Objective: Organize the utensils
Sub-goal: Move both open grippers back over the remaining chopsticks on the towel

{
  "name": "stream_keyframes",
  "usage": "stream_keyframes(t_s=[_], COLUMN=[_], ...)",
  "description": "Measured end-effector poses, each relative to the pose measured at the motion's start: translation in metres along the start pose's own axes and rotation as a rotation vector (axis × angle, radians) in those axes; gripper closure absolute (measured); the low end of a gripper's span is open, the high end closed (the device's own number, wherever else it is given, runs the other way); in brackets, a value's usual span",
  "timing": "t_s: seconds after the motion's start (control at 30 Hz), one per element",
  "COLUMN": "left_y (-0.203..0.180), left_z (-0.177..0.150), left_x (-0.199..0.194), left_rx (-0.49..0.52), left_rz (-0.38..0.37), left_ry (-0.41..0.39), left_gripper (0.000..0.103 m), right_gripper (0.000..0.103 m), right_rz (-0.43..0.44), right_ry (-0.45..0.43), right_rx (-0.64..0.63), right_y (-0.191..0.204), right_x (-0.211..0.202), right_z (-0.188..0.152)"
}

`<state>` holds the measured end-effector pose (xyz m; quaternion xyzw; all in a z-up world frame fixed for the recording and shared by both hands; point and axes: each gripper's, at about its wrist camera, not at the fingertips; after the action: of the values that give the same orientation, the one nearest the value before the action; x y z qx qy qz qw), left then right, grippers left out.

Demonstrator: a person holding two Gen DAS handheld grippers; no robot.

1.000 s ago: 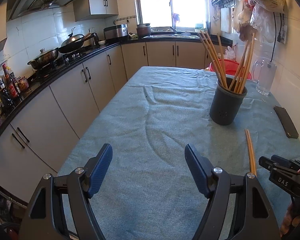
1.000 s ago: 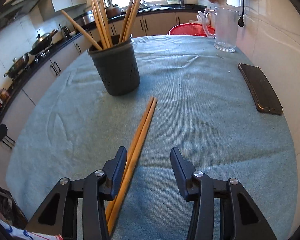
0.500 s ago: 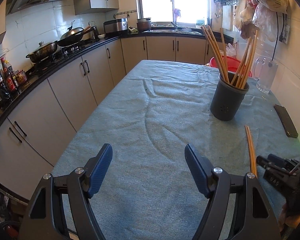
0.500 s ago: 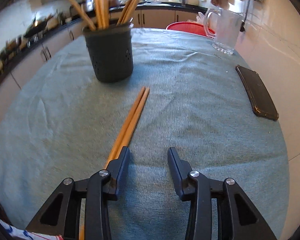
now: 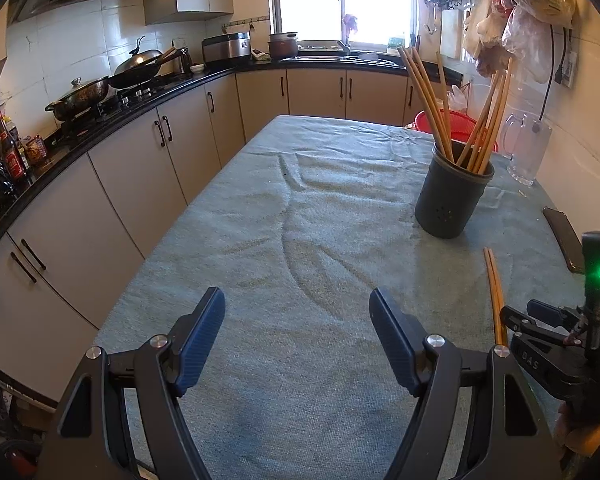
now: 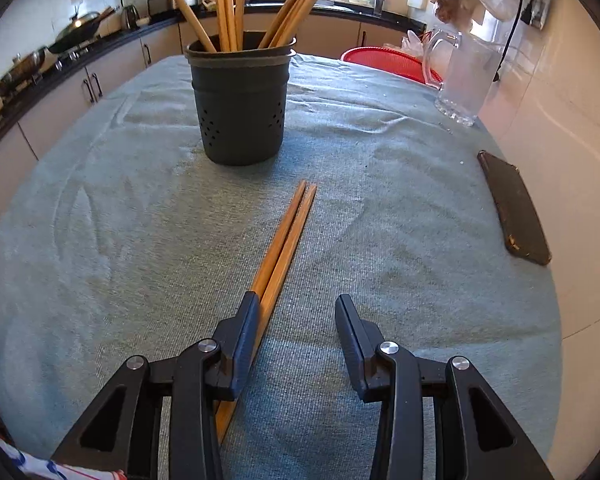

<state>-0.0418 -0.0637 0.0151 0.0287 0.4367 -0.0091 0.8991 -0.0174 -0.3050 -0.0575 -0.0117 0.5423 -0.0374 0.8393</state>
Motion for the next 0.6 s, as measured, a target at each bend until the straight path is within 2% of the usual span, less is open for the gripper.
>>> stream_keyframes(t_s=[0.1,0.2,0.33,0.43,0.5,0.57,0.6], left_y=[0.002,0.004,0.001,-0.006,-0.009,-0.01,-0.01], left_z=[-0.001,-0.001,-0.002,-0.003,-0.004,-0.005,-0.004], left_x=[0.0,-0.002,-0.003,-0.002,-0.003,-0.005,-0.005], left_rx=[-0.007,-0.009,-0.008,0.01,0.021,0.023,0.022], left_rz=[-0.006,-0.019,-0.025,-0.033,-0.031,-0.032,-0.037], left_ry=[0.003,0.005,0.0,0.008,0.008,0.005,0.008], left_gripper=[0.029,0.029,0.029,0.029,0.029,0.029,0.029], right_gripper=[0.069,0.07,0.07,0.07,0.07,0.077,0.083], right_rz=[0.001,-0.035,-0.002,0.034,0.004,0.014,0.027], right_ry=[0.026,0.049,0.077,0.11,0.1,0.109,0.118], right_rx=[-0.001,-0.02,-0.002,-0.021,-0.025,0.009,0.031], right_y=[0.005,0.007,-0.003,0.005,0.011,0.006,-0.002], right_x=[0.0,0.001,0.002,0.008,0.011,0.012,0.013], right_z=[0.005,0.008,0.01,0.011,0.013,0.016,0.017])
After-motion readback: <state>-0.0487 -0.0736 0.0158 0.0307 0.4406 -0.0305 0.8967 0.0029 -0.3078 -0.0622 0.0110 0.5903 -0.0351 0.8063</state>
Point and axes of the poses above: each gripper's, at about its wrist camera, not at the fingertips, and x roughly the way its jaws point, y to its left, z to its top, and after that the axes turned 8 degrees about y, right-handed
